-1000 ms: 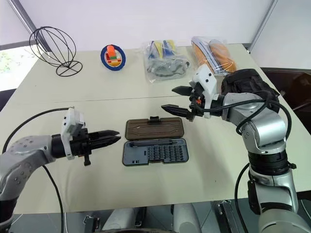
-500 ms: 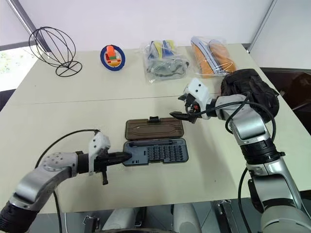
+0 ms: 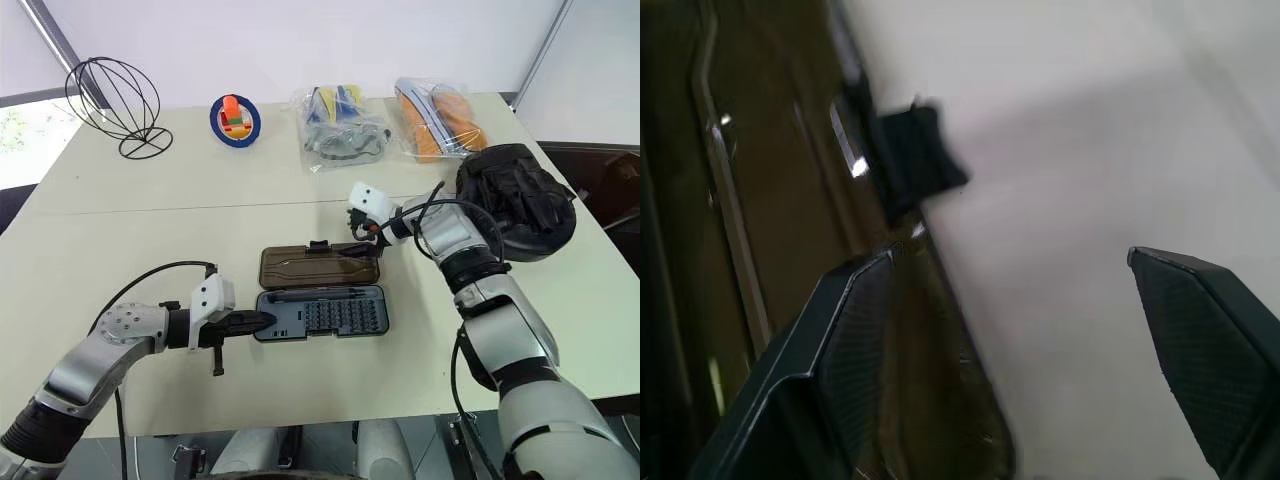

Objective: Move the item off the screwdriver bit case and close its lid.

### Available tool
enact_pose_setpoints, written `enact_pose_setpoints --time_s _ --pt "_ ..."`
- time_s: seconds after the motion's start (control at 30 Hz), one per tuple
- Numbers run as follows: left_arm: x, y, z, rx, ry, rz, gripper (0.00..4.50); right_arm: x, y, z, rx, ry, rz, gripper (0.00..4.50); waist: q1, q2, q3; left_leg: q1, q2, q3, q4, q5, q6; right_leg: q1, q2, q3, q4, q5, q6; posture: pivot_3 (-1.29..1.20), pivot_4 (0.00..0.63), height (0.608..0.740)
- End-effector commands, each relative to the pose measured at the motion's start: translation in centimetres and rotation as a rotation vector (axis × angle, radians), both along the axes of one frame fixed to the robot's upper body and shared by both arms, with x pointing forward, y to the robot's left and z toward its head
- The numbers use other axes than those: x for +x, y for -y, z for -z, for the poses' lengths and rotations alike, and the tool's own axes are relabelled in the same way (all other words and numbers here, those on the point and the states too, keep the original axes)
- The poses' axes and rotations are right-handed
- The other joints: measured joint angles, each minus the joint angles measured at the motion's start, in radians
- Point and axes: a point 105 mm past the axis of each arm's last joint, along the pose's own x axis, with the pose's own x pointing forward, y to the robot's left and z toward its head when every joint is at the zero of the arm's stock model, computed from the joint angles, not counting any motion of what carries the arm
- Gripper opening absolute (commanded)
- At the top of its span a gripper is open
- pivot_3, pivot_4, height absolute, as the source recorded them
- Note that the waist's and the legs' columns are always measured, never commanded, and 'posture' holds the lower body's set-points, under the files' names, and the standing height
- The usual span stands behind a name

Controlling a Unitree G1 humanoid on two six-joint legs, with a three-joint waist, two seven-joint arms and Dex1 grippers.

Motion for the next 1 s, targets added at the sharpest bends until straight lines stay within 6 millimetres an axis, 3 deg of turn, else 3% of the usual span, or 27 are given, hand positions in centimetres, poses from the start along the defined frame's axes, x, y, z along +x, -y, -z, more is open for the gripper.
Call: enact_pose_setpoints --time_s 0.03,0.1,0.2,0.4,0.57,0.67,0.83,1.0 --pt "-1.1 -0.8 2.7 0.106 -0.103 -0.023 0.01 0.4 0.1 -0.5 -0.047 0.002 -0.044 3.93 -0.003 0.000 0.000 0.000 0.000 0.000 0.000 0.000 0.000 0.000 0.000 0.000 0.000 0.000 0.000 0.00 0.150 0.740" --pt "-1.4 -0.4 2.6 0.094 -0.109 -0.018 0.01 0.5 0.1 -0.1 -0.066 -0.016 -0.054 3.93 -0.004 0.001 -0.001 0.001 0.000 0.000 0.000 0.000 0.000 0.000 0.000 0.000 0.000 0.000 0.000 0.00 0.150 0.740" --pt "-1.3 -0.1 2.4 0.073 -0.105 -0.038 0.00 0.3 0.2 0.6 -0.098 -0.029 -0.081 3.05 -0.004 0.002 -0.002 0.001 0.000 0.000 -0.001 0.000 0.000 0.000 0.000 0.000 0.000 0.000 0.000 0.00 0.150 0.740" --pt "-1.1 -0.1 2.4 0.055 -0.104 -0.076 0.00 -0.4 0.0 1.7 -0.126 -0.068 -0.138 0.03 -0.005 0.003 -0.003 0.011 0.000 0.000 -0.002 0.000 0.000 0.009 0.000 0.000 -0.001 0.000 0.000 0.00 0.150 0.740" --pt "-1.0 0.0 2.5 0.030 -0.116 -0.103 0.00 -0.2 -0.2 2.2 -0.160 -0.025 -0.155 0.03 -0.009 0.003 -0.009 0.016 0.001 0.000 -0.005 0.000 0.000 0.013 0.001 0.000 -0.001 -0.002 -0.001 0.00 0.150 0.740" --pt "-1.1 0.0 2.7 0.028 -0.120 -0.108 0.00 0.6 -0.3 1.5 -0.165 0.062 -0.146 0.03 -0.020 0.002 -0.013 0.017 0.001 -0.001 -0.005 0.000 0.000 0.013 0.001 0.000 0.000 -0.002 -0.001 0.00 0.150 0.740" --pt "-0.6 -0.1 2.6 0.002 -0.125 -0.141 0.00 2.3 -0.1 -3.3 -0.165 0.371 -0.158 0.03 -0.027 0.003 -0.012 0.017 0.001 -0.001 -0.005 0.000 0.000 0.013 0.001 0.000 0.001 -0.002 -0.001 0.00 0.150 0.740" --pt "-0.2 -0.2 2.5 -0.012 -0.114 -0.160 0.00 1.4 0.2 -6.3 -0.102 0.523 -0.176 0.03 -0.019 0.003 -0.012 0.015 0.000 -0.001 -0.004 0.000 0.000 0.012 0.001 0.000 0.001 -0.002 -0.001 0.00 0.150 0.740"
